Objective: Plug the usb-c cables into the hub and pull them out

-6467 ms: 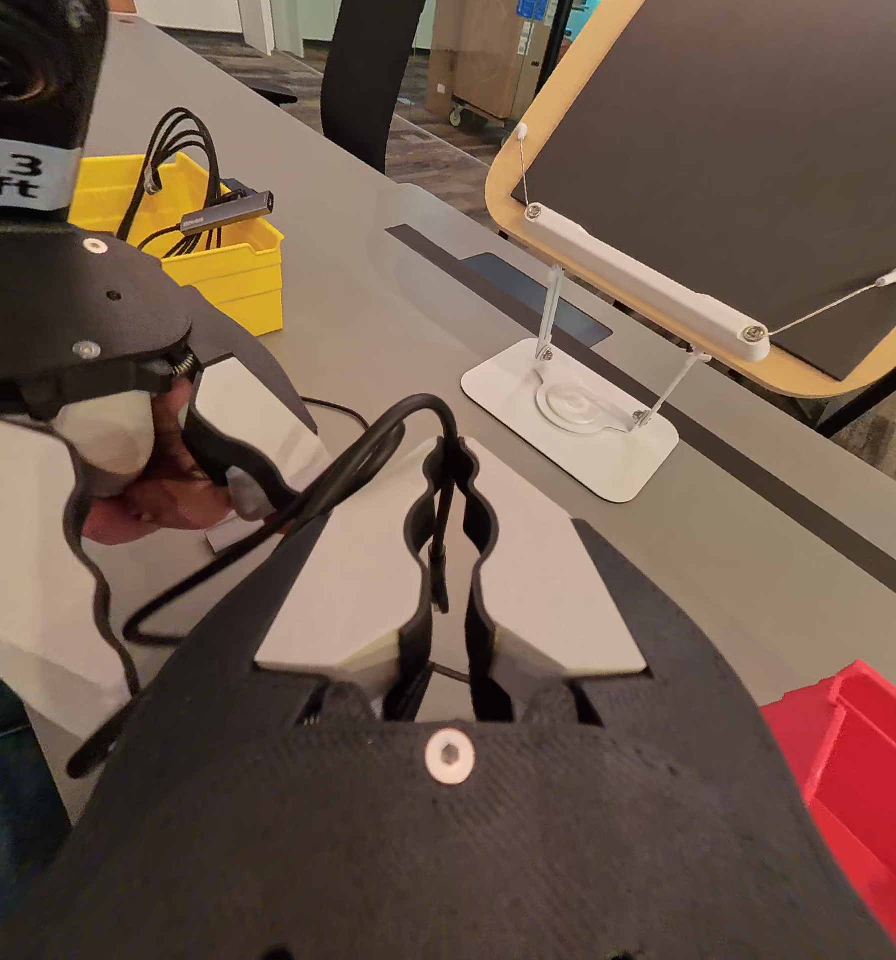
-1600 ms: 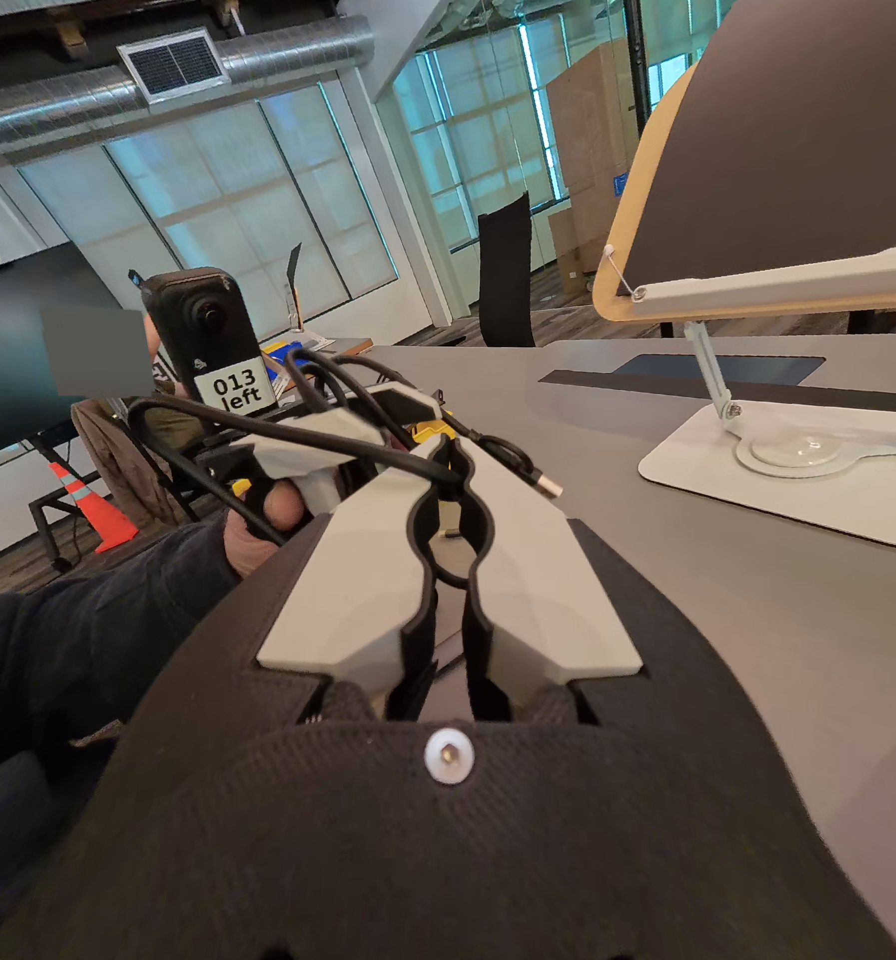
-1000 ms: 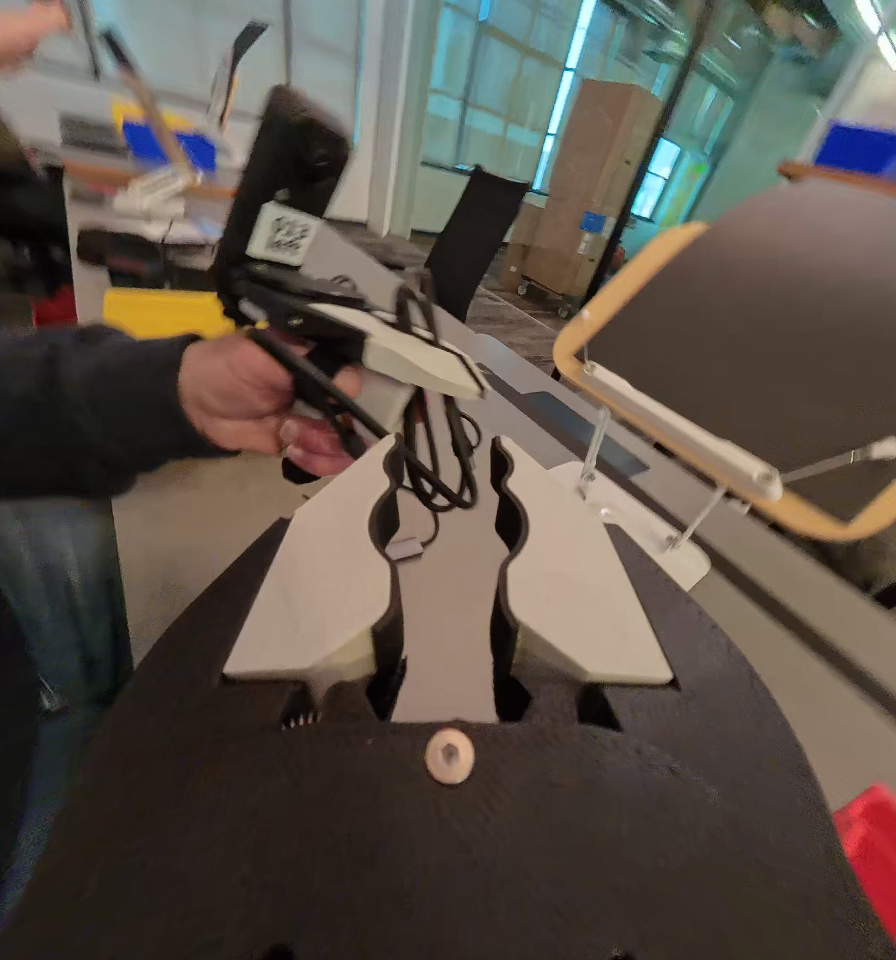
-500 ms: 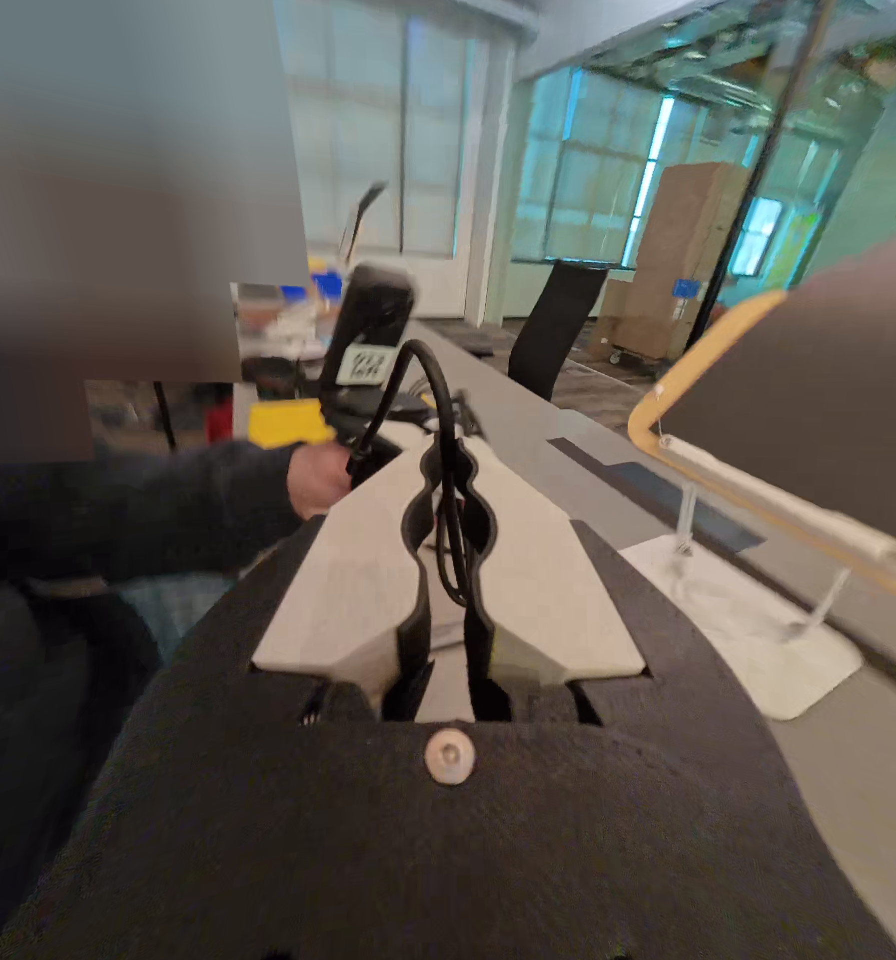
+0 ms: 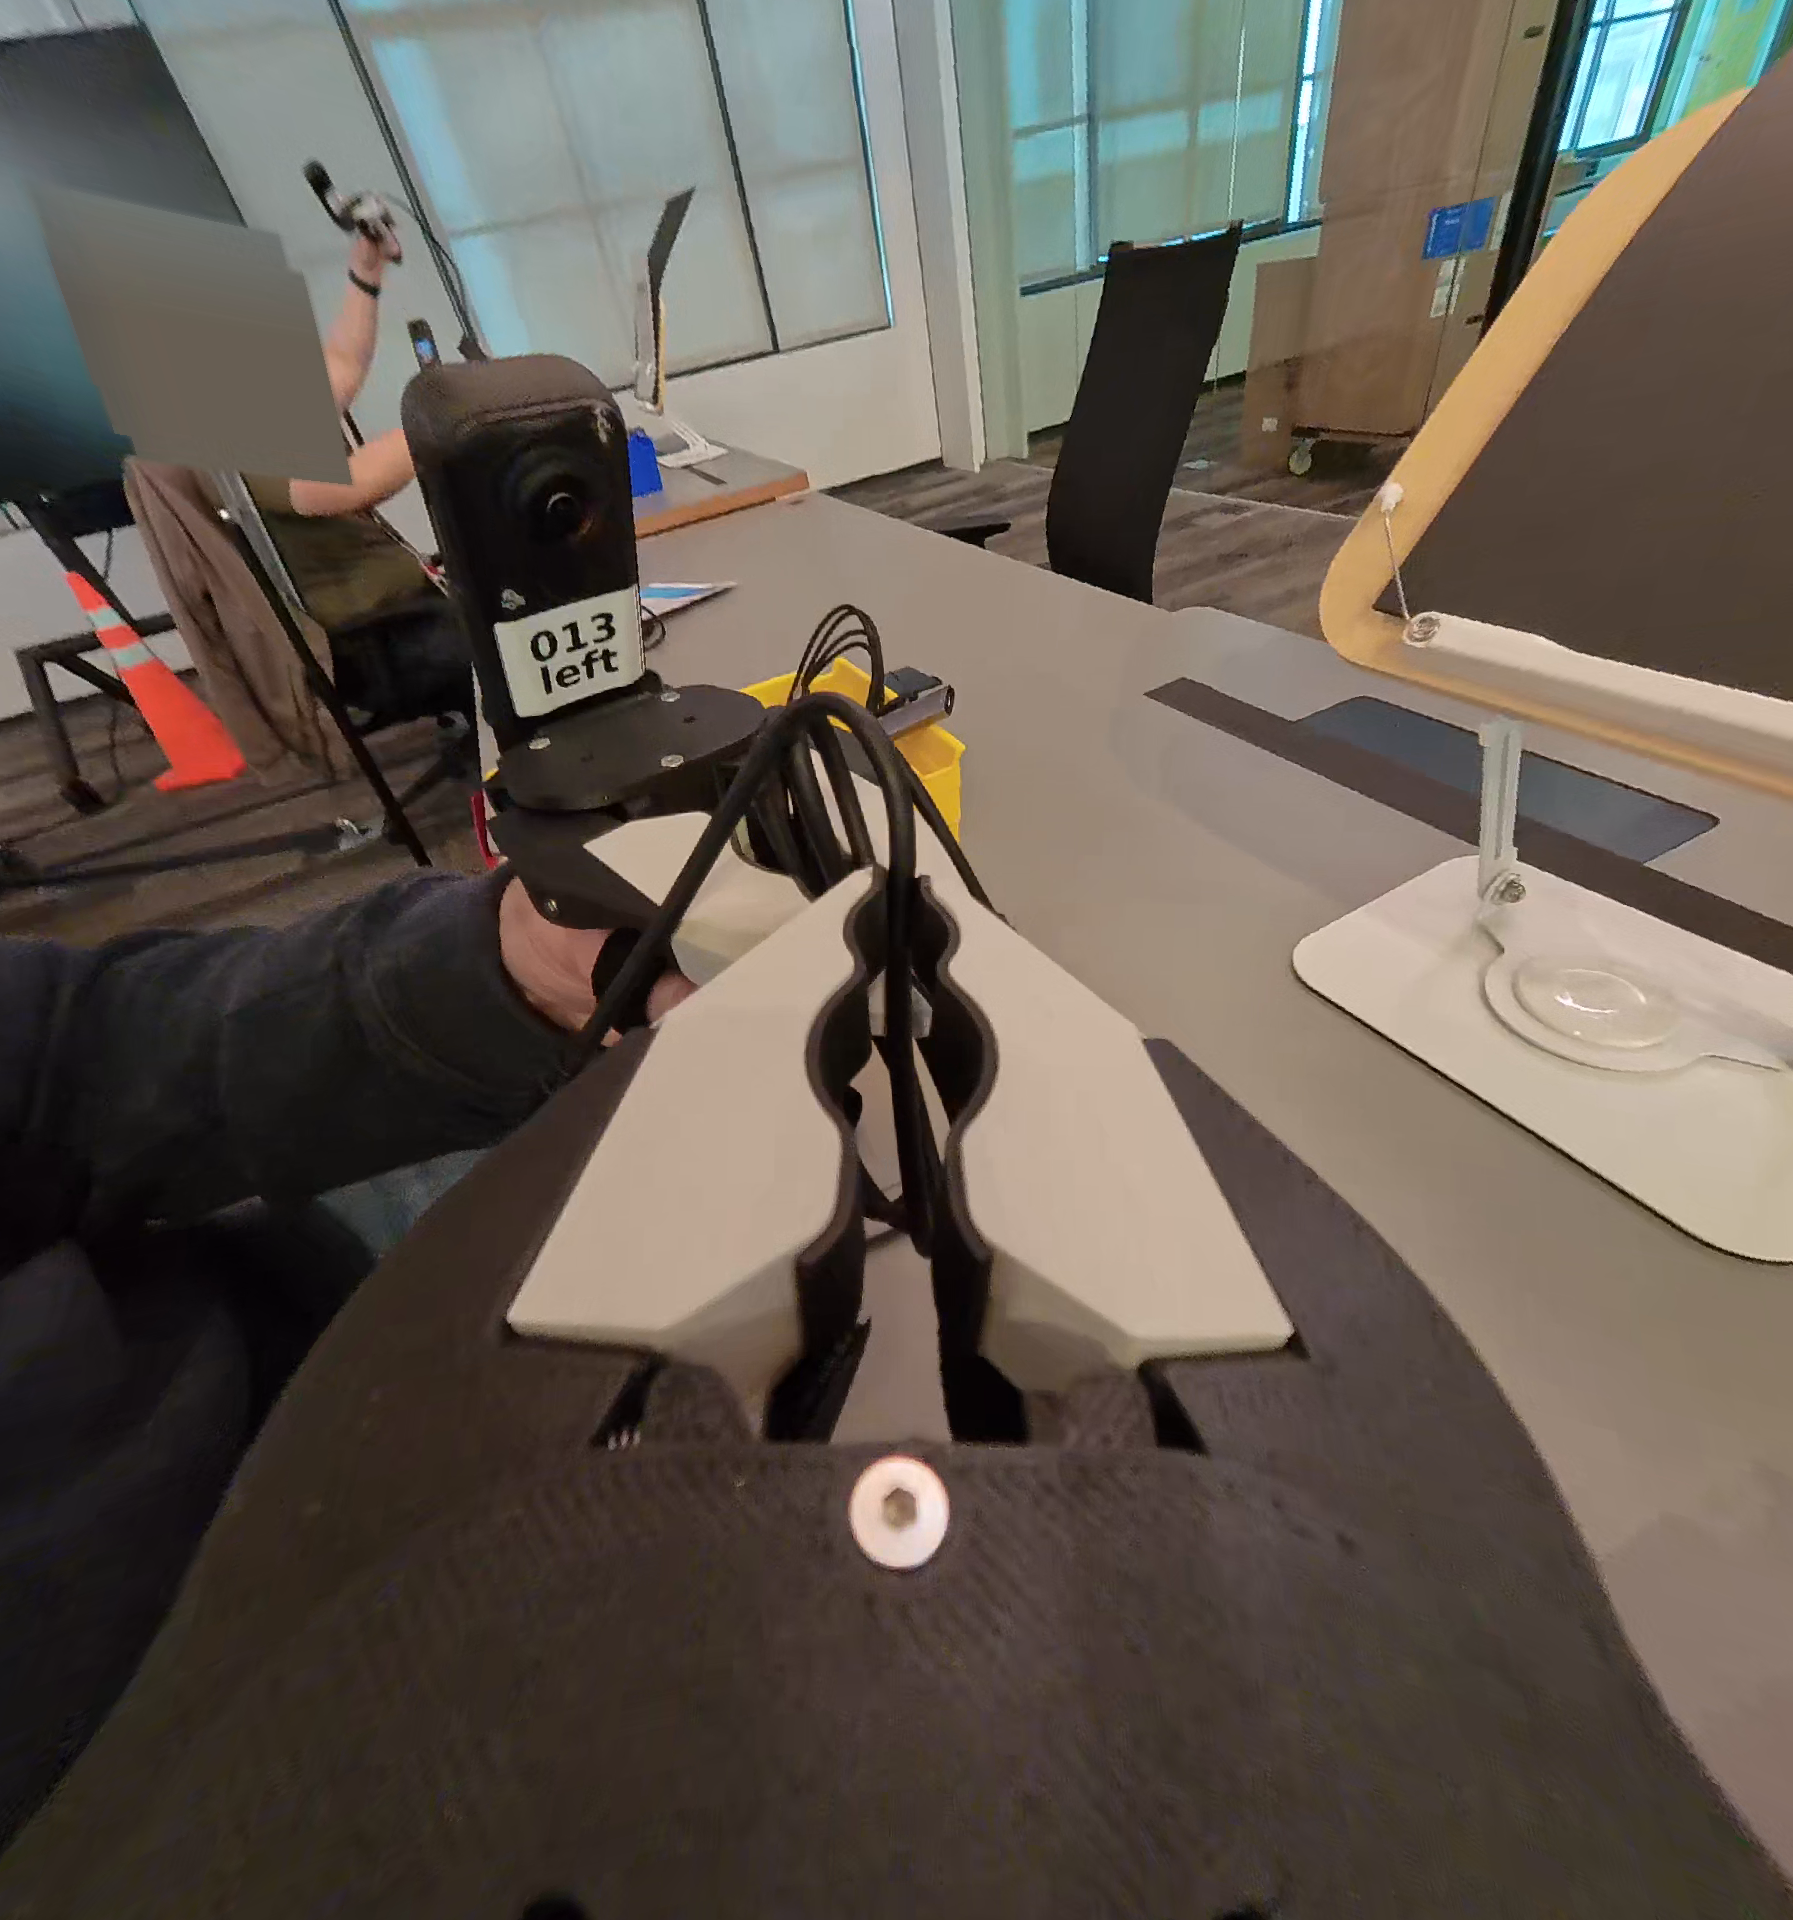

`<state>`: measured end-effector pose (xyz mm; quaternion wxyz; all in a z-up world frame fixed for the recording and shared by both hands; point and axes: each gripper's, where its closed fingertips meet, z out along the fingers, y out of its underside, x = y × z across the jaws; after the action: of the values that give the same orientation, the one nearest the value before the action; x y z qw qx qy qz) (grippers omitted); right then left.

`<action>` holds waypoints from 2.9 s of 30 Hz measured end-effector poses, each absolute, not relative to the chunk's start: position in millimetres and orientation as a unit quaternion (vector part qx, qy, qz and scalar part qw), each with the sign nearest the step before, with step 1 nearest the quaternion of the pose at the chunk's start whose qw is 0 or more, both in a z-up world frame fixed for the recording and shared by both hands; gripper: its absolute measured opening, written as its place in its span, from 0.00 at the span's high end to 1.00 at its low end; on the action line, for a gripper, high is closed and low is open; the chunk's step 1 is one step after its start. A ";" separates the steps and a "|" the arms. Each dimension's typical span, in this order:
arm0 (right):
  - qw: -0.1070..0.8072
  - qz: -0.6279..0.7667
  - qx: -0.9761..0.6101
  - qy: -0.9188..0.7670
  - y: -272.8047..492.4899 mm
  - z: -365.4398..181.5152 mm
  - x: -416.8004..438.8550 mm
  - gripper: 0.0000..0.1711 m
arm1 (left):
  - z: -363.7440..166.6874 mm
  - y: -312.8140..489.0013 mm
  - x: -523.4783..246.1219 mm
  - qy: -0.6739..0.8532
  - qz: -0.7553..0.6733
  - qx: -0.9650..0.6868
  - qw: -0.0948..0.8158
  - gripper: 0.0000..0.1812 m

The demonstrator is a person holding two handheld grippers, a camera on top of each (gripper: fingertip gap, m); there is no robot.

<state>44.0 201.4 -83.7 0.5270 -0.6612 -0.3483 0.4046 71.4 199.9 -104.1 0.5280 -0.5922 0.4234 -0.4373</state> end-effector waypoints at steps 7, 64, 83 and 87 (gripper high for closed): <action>0.502 0.501 -0.631 -0.313 195.6 -75.4 49.9 1.00 | -91.7 189.1 71.5 0.407 -0.501 -0.560 0.519 0.91; 0.554 0.014 -0.632 -0.542 192.0 -122.5 66.7 0.63 | -94.9 206.7 68.5 0.273 -0.554 -0.581 0.530 0.97; 0.614 0.019 -0.643 -0.458 214.0 -117.6 69.3 0.97 | -84.2 189.5 82.4 0.315 -0.543 -0.571 0.529 0.83; 0.592 0.170 -0.639 -0.462 201.2 -107.6 68.4 0.97 | -80.8 180.5 76.0 0.357 -0.537 -0.544 0.537 0.75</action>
<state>68.4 201.2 -107.6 0.5918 -0.6386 -0.4618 0.1695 76.0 180.5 -80.8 0.5365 -0.5439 0.3573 -0.5373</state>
